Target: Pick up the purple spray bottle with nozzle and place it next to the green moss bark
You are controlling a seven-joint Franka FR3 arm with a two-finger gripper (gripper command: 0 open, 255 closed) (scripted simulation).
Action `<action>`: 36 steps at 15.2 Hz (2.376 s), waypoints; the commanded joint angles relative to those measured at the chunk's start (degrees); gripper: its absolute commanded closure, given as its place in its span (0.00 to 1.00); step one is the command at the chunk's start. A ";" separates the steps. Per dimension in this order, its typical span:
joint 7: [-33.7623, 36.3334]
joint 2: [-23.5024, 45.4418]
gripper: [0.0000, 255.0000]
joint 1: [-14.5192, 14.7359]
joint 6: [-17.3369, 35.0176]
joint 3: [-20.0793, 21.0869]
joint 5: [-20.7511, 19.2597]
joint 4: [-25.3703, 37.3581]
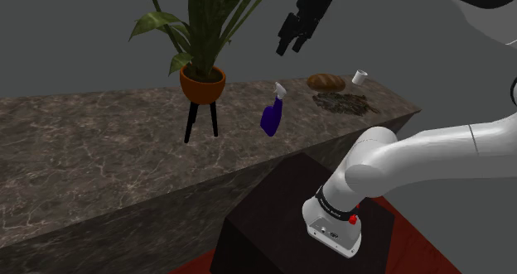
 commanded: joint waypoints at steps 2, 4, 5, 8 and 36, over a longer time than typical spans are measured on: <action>-0.17 0.49 0.00 -0.48 1.15 -0.57 -0.44 -1.03; -0.50 1.62 0.00 -1.45 3.49 -1.74 -1.31 -2.97; -0.67 2.26 0.00 -1.94 4.67 -2.33 -1.75 -3.88; -1.13 4.46 0.00 -3.45 8.27 -4.13 -3.06 -6.34; -2.91 19.24 1.00 -8.99 28.80 -12.07 -7.47 -15.81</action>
